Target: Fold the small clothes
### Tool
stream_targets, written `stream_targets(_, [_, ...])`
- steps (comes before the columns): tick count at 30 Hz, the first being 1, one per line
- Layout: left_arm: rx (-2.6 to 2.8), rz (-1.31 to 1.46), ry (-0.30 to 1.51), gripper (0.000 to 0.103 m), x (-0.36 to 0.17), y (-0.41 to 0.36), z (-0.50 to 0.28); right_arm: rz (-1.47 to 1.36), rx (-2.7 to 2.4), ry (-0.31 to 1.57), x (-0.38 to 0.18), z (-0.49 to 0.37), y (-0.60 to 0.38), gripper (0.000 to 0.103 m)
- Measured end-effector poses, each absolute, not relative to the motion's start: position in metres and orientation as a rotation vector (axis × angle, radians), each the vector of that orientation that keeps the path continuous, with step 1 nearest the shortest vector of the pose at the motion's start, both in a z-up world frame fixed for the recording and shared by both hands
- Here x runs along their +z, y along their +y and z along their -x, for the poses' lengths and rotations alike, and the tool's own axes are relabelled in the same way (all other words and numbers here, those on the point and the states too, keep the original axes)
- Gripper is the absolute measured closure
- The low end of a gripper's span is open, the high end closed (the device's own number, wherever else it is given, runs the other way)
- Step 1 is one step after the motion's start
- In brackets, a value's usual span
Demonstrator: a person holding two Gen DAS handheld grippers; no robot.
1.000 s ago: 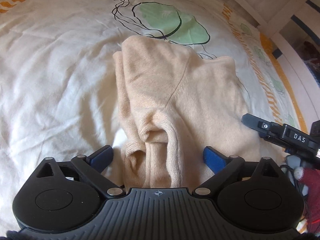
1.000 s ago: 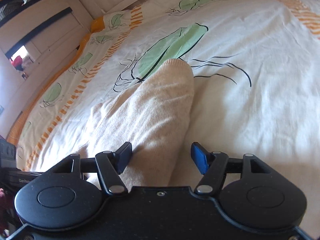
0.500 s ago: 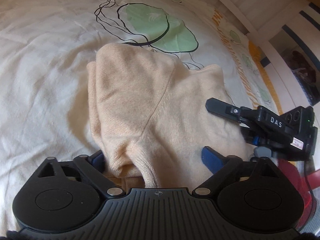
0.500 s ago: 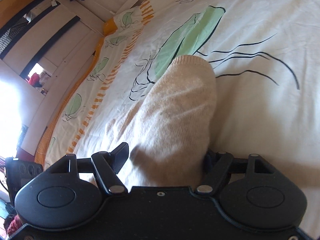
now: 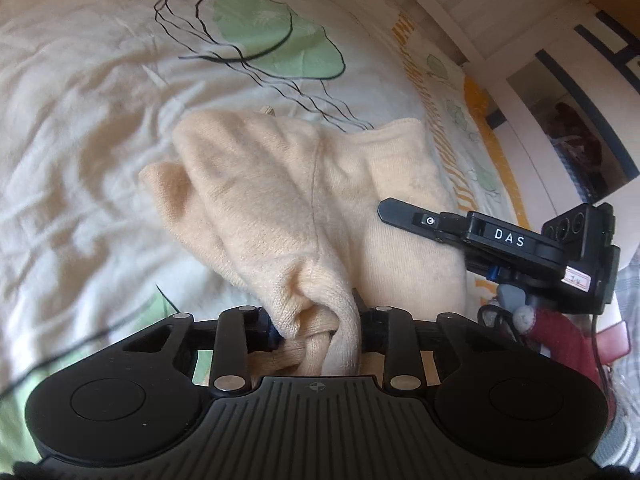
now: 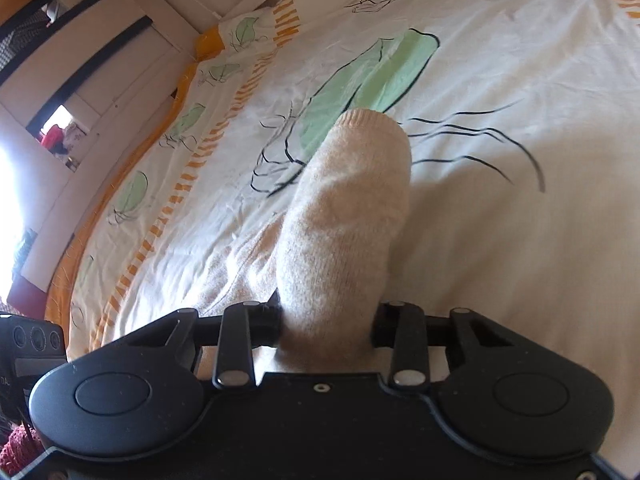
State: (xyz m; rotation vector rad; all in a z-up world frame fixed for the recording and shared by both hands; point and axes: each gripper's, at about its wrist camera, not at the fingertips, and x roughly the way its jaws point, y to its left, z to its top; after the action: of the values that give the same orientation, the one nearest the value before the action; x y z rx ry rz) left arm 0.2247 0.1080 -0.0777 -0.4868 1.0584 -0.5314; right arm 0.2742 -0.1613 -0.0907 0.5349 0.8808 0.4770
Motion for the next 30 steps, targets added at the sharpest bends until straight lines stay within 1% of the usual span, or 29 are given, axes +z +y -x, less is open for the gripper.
stream_targets(9, [-0.598, 0.521, 1.107, 0.073, -0.089, 0.062, -0.15, -0.518, 0.439, 0.986, -0.085, -0.194, -0.215, 0.056])
stream_targets(12, [-0.584, 0.537, 1.12, 0.072, -0.095, 0.06, -0.136, -0.529, 0.422, 0.999, -0.089, -0.172, -0.228, 0.051])
stream_targets(13, [-0.573, 0.538, 1.12, 0.072, -0.097, 0.061, -0.133, -0.532, 0.408, 0.995, -0.09, -0.165, -0.231, 0.048])
stream_targets(14, [-0.56, 0.541, 1.122, 0.069, -0.099, 0.064, -0.13, -0.528, 0.395, 0.991, -0.091, -0.16, -0.234, 0.047])
stream_targets(16, [-0.538, 0.551, 1.12, 0.069, -0.1, 0.067, -0.127, -0.504, 0.363, 0.975, -0.092, -0.149, -0.237, 0.042])
stream_targets(18, [-0.52, 0.537, 1.113, 0.069, -0.1, 0.068, -0.124, -0.48, 0.344, 0.952, -0.091, -0.14, -0.24, 0.041])
stream_targets(21, [-0.488, 0.528, 1.102, 0.068, -0.099, 0.071, -0.114, -0.48, 0.33, 0.917, -0.091, -0.129, -0.243, 0.04])
stream_targets(25, [-0.431, 0.591, 1.11, 0.068, -0.102, 0.083, -0.102, -0.523, 0.329, 0.877, -0.096, -0.113, -0.255, 0.04])
stream_targets(30, [-0.367, 0.602, 1.093, 0.068, -0.095, 0.092, -0.088, -0.522, 0.311, 0.783, -0.091, -0.09, -0.264, 0.039])
